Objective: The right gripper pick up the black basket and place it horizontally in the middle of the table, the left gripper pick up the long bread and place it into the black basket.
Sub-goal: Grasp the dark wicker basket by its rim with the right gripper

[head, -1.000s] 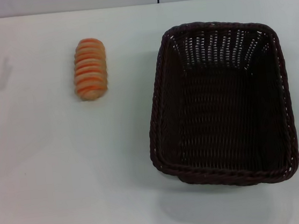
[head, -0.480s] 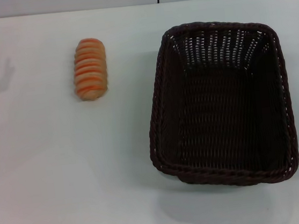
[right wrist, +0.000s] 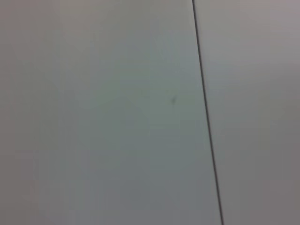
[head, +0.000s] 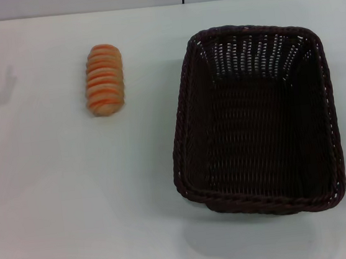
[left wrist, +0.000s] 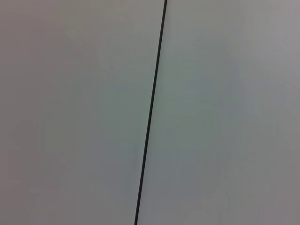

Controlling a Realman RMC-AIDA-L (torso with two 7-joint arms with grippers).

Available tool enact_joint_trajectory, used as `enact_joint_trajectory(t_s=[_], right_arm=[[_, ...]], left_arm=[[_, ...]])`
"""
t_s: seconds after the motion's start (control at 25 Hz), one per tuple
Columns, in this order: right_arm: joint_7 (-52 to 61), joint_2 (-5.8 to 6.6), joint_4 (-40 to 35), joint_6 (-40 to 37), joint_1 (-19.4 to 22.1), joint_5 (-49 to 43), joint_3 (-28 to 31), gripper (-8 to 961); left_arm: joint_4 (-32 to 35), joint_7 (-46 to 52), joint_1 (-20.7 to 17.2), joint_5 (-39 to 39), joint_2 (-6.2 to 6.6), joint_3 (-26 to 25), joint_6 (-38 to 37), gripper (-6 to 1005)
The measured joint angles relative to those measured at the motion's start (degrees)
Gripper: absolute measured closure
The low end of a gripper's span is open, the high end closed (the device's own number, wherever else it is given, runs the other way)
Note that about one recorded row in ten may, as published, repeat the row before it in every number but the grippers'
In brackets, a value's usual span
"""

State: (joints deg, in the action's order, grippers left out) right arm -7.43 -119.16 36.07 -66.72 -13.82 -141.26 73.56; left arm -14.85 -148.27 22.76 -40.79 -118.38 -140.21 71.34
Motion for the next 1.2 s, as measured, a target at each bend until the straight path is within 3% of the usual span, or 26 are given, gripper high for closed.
enact_joint_trajectory(t_s=[0.12,0.16,0.2,0.24,0.32,0.36,0.4,0.52,0.56,0.6,0.76,0.88,1.12,1.16,1.2], right_arm=[[-2.31,0.16,6.4,7.17,1.75,0.01,0.5,220],[-6.61,0.17,13.46,14.99,3.73,0.22,1.26,220],[-6.61,0.17,13.46,14.99,3.73,0.22,1.26,220],[-11.53,0.01,20.59,22.77,5.84,0.75,2.11,220],[-13.7,-0.07,24.04,26.24,6.84,1.34,2.47,220],[-17.59,-0.04,31.14,34.66,8.51,4.4,3.49,220],[-17.59,-0.04,31.14,34.66,8.51,4.4,3.49,220],[-20.77,0.04,39.25,47.43,9.78,9.01,7.25,221],[-20.91,0.03,43.36,57.62,9.68,9.96,11.09,221],[-20.91,0.03,43.36,57.62,9.68,9.96,11.09,222],[-19.08,-0.04,49.42,75.65,7.89,8.73,18.66,223],[-17.02,-0.17,50.5,77.02,7.65,5.65,19.58,223],[-1.45,-0.3,49.71,76.38,4.91,-14.55,21.5,224],[3.6,-0.25,49.56,78.03,3.25,-21.18,22.37,224],[3.6,-0.25,49.56,78.03,3.25,-21.18,22.37,224]], left_arm=[[-0.16,-0.01,-0.03,0.01,0.09,0.06,-0.06,138],[-0.3,-0.01,-0.1,-0.03,0.09,0.06,-0.06,138],[-0.3,-0.01,-0.1,-0.03,0.09,0.06,-0.06,138],[-0.37,-0.01,-0.13,-0.08,0.09,0.05,-0.07,138],[-0.5,-0.01,-0.18,-0.13,0.09,0.05,-0.07,138],[-0.57,-0.01,-0.23,-0.12,0.12,0.05,-0.05,138],[-0.57,-0.01,-0.23,-0.12,0.12,0.05,-0.05,138],[-0.64,-0.01,-0.25,-0.11,0.15,0.03,0.09,138],[-0.65,-0.01,-0.26,-0.12,0.16,0.03,0.25,138],[-0.65,-0.01,-0.26,-0.12,0.16,0.03,0.25,138],[-0.74,-0.01,-0.21,-0.06,0.19,0.02,0.43,138],[-0.74,-0.01,-0.16,-0.1,0.23,0.02,0.45,138],[-0.76,-0.02,0.13,-0.02,0.26,0.02,0.47,138],[-0.86,-0.05,0.3,-0.1,0.26,0.03,0.47,138],[-0.86,-0.05,0.3,-0.1,0.26,0.03,0.47,138]])
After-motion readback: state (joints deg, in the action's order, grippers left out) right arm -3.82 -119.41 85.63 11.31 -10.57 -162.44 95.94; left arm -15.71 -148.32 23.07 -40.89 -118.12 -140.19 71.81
